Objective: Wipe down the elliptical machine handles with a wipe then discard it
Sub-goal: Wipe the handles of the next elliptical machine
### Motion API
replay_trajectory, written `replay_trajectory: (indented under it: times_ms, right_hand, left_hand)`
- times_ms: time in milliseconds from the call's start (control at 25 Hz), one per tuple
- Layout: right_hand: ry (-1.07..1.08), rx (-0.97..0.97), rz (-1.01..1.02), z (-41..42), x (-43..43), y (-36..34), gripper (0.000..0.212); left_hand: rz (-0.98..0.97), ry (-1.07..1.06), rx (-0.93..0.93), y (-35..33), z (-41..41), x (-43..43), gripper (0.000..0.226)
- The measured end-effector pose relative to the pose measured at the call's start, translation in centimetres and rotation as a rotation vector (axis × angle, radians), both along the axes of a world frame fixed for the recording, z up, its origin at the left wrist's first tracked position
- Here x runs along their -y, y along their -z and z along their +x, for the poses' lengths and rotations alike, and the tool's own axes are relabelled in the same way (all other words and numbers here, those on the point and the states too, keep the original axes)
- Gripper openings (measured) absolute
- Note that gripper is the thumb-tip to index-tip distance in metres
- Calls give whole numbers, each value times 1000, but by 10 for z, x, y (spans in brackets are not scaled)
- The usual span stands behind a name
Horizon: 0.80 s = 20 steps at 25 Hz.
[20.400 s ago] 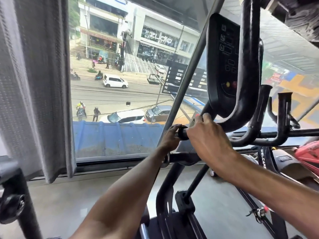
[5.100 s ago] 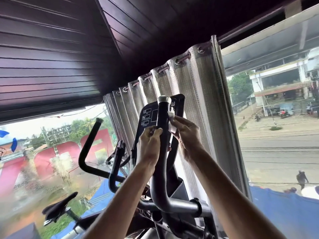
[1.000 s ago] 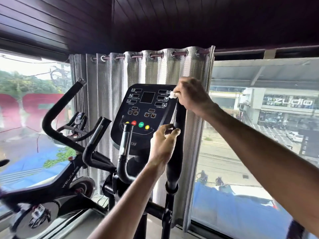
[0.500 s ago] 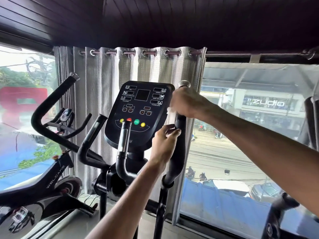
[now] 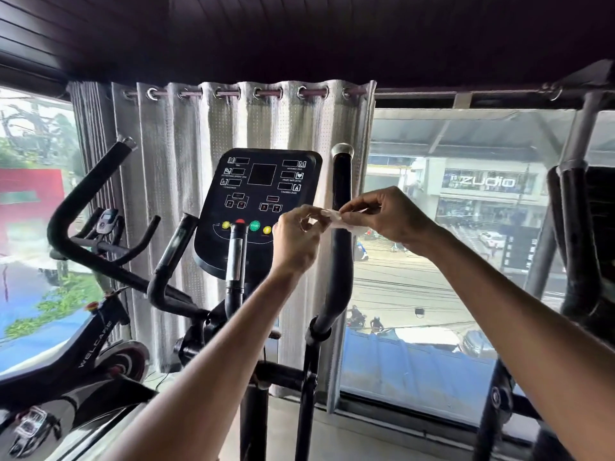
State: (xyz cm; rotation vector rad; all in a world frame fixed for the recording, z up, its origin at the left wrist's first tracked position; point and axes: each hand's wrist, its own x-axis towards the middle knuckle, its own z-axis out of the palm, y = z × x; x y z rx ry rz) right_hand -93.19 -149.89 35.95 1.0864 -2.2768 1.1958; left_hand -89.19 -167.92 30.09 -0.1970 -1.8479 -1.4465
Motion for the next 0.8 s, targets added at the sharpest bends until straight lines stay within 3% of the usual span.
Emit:
replay_trajectory:
  times_ms: [80, 240, 360, 480, 600, 800]
  right_hand:
    - [3, 11, -14, 4, -6, 7, 27]
    - [256, -239, -56, 2, -6, 15, 20]
    - [413, -447, -91, 1, 0, 27, 21]
    - [438, -696, -37, 6, 15, 50, 29]
    - [424, -704, -5, 6, 31, 65, 30]
    - [491, -489, -419, -6, 43, 72, 18]
  left_hand:
    - [7, -7, 24, -4, -4, -1, 11]
    - [32, 0, 95, -13, -14, -6, 23]
    - [63, -29, 168, -18, -18, -8, 21]
    - [110, -23, 199, -22, -11, -11, 13]
    - [183, 80, 203, -20, -14, -9, 14]
    - [292, 171, 250, -11, -6, -11, 16]
